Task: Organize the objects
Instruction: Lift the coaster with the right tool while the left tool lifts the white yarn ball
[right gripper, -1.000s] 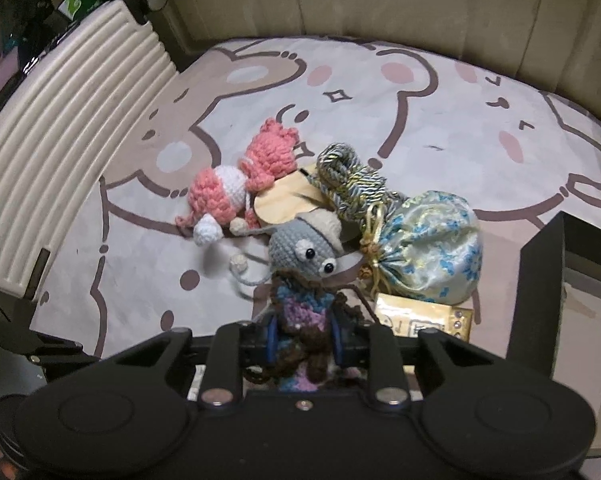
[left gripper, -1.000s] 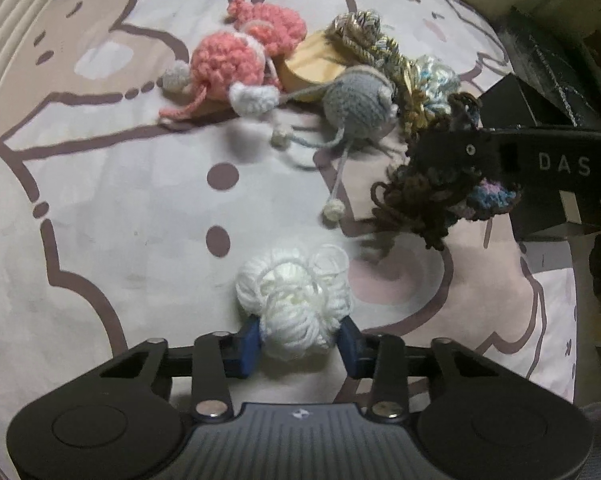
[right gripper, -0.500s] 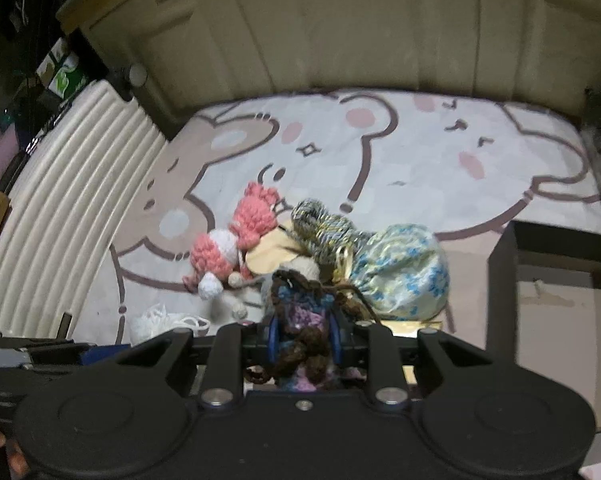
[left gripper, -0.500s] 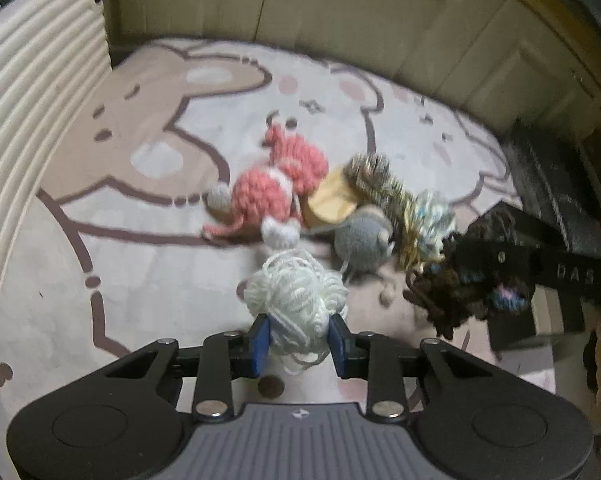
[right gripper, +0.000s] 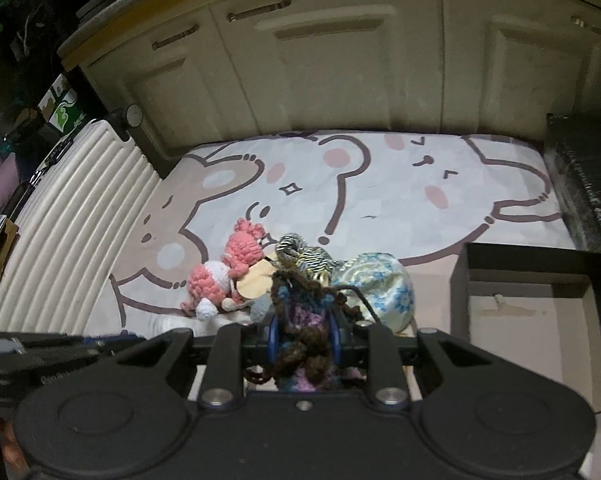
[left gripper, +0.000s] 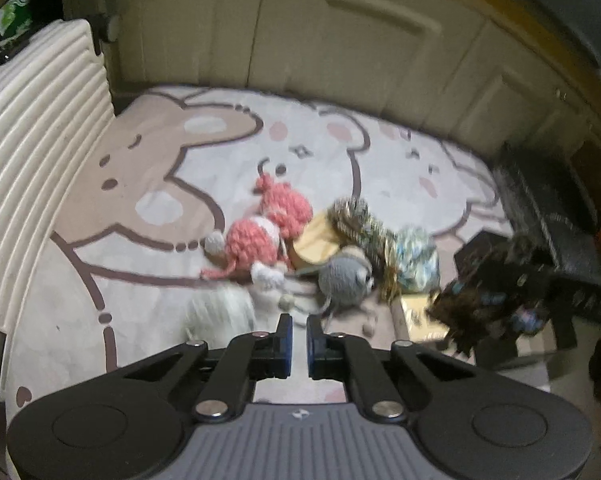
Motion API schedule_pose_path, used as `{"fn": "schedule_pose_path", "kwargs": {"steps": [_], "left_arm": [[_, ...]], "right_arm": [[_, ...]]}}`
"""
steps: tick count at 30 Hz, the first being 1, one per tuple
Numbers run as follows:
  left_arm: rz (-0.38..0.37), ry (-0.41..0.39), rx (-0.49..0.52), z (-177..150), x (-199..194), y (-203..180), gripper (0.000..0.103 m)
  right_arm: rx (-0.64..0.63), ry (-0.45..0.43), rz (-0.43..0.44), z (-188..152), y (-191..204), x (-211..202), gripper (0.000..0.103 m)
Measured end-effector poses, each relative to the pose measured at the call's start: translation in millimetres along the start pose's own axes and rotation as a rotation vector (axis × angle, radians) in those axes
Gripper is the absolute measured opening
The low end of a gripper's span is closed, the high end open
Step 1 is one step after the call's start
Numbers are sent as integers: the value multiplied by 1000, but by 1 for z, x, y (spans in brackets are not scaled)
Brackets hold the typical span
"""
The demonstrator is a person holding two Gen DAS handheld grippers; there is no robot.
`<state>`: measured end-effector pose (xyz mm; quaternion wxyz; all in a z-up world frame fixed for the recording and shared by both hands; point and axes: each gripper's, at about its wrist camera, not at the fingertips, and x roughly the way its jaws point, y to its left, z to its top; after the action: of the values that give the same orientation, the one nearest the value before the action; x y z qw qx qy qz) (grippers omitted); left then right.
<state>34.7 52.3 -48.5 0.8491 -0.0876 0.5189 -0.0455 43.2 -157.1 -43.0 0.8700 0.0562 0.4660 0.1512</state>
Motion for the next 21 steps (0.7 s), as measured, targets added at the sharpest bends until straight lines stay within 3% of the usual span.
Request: {"fn": "schedule_pose_path", "kwargs": {"steps": [2, 7, 10, 14, 18, 21], "left_arm": [[25, 26, 18, -1, 7, -1, 39], [136, 37, 68, 12, 22, 6, 74], [214, 79, 119, 21, 38, 11, 76], [224, 158, 196, 27, 63, 14, 76], [221, 198, 149, 30, 84, 19, 76], [217, 226, 112, 29, 99, 21, 69]], "right_arm": [[-2, -7, -7, 0, -1, -4, 25], [-4, -19, -10, 0, -1, -14, 25], [-13, -21, -9, -1, -1, -17, 25], [-17, -14, -1, -1, -3, -19, 25], [-18, -6, 11, -1, -5, -17, 25], [-11, 6, 15, -1, -9, -13, 25]]}}
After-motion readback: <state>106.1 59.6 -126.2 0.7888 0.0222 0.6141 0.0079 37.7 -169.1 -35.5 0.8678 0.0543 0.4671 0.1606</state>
